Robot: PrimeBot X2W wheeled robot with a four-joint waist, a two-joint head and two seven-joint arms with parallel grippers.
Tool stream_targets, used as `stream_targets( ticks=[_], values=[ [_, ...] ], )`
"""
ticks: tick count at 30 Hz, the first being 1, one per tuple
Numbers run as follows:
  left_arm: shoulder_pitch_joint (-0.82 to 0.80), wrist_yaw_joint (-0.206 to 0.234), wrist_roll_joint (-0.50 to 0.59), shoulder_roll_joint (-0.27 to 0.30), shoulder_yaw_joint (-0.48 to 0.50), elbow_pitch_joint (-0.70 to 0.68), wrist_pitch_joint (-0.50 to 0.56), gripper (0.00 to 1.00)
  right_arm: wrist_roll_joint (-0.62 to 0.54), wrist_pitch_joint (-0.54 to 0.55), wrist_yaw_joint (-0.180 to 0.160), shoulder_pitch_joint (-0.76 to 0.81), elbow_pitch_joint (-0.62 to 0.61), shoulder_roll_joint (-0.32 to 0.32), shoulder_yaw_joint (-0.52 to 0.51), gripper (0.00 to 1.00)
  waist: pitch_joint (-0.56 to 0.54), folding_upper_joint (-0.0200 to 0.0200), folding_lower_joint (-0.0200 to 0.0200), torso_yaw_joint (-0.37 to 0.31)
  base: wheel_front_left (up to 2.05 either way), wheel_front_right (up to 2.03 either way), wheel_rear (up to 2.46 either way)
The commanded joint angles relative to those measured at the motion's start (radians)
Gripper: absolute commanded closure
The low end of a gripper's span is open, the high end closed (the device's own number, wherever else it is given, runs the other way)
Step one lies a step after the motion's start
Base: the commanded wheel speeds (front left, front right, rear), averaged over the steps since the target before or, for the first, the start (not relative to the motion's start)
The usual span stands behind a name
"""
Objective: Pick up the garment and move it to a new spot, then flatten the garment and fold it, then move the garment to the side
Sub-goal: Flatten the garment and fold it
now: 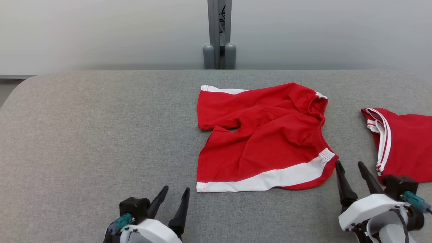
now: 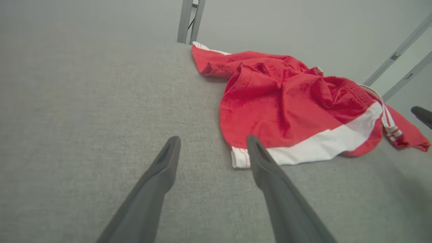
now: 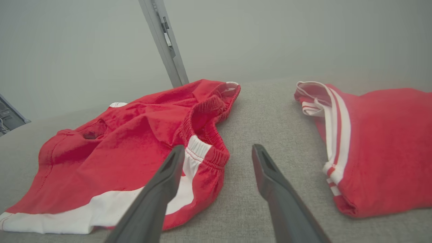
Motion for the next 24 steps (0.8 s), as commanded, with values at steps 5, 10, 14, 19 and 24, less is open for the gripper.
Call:
stream_targets(
  ticks=[5,10,14,19,24],
  values=[
    [-0.067,-0.006,-0.016,0.004,-0.025,0.076,-0.006,0.0,0.057,0.001,0.001,-0.063,0.093,-0.008,0.026,0.0,0.01,-0.0001,0.0,0.023,0.0,0.0,0.0],
    [-0.094,-0.005,-0.02,0.004,-0.024,0.071,-0.008,0.0,0.099,0.0,0.001,-0.116,0.16,-0.017,0.068,0.0,0.022,-0.0001,0.0,0.053,0.0,0.0,0.0],
    [-0.085,-0.003,-0.015,0.004,-0.025,0.056,-0.007,0.0,0.117,0.0,0.001,-0.149,0.214,-0.022,0.095,0.0,0.026,-0.0001,0.0,0.071,0.0,0.0,0.0],
    [-0.08,0.001,-0.005,0.004,-0.016,0.038,-0.007,0.0,0.131,0.0,0.001,-0.182,0.267,-0.02,0.093,0.0,0.033,-0.0001,0.0,0.082,0.0,0.0,0.0],
    [-0.086,0.005,0.004,0.004,-0.013,0.028,-0.007,0.0,0.156,0.0,0.001,-0.207,0.297,-0.018,0.093,0.93,0.043,-0.0001,0.0,0.084,0.0,0.0,0.0]
  ],
)
